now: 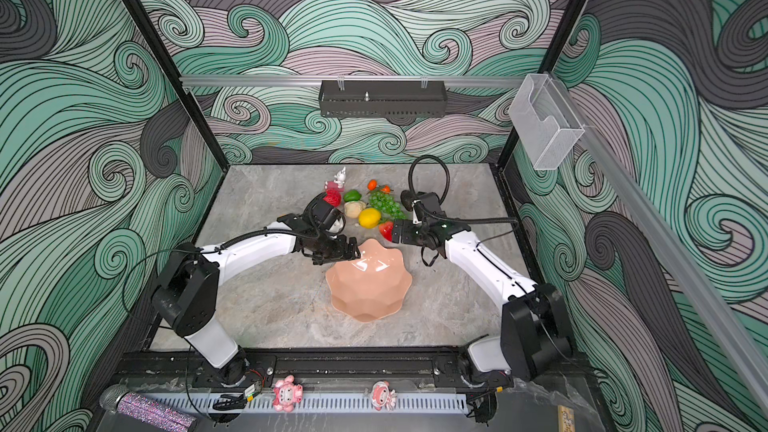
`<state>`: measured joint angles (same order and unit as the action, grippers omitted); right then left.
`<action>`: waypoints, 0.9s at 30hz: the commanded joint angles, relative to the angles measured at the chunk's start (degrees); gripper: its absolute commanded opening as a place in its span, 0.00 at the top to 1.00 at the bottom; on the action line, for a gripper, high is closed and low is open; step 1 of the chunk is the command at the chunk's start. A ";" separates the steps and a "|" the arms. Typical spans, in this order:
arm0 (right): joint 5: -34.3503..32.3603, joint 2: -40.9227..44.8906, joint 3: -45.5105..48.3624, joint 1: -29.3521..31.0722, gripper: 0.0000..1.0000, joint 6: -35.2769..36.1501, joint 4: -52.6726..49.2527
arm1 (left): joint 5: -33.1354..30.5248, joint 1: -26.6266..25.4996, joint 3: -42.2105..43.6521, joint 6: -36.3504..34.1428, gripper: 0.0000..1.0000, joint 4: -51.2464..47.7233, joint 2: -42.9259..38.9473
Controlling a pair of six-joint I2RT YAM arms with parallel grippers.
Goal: Place and organize the fake fruits in the fruit bowl
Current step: 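Reach the right gripper over the fruit pile to the cream pear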
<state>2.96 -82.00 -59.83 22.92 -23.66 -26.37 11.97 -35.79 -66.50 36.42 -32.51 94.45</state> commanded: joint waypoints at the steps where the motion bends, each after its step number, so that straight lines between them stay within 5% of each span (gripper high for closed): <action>1: -1.39 -2.73 -3.62 -1.73 0.04 2.04 -1.72 | -7.37 1.55 1.46 0.29 0.03 -3.59 -6.89; 8: 2.02 -11.75 -13.10 -2.57 0.11 4.40 -2.71 | -10.97 7.47 8.64 2.48 0.03 -1.50 -18.95; 14: 2.17 -19.59 -22.73 2.62 0.13 10.00 -6.26 | -14.86 9.54 15.28 4.55 0.03 2.25 -25.97; 27: -0.26 -34.04 -37.16 9.51 0.16 16.45 -11.67 | -16.74 10.15 19.95 6.65 0.03 4.86 -28.39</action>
<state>3.73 -114.39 -93.73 30.98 -10.33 -35.90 -3.31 -26.20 -47.03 42.02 -29.30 67.11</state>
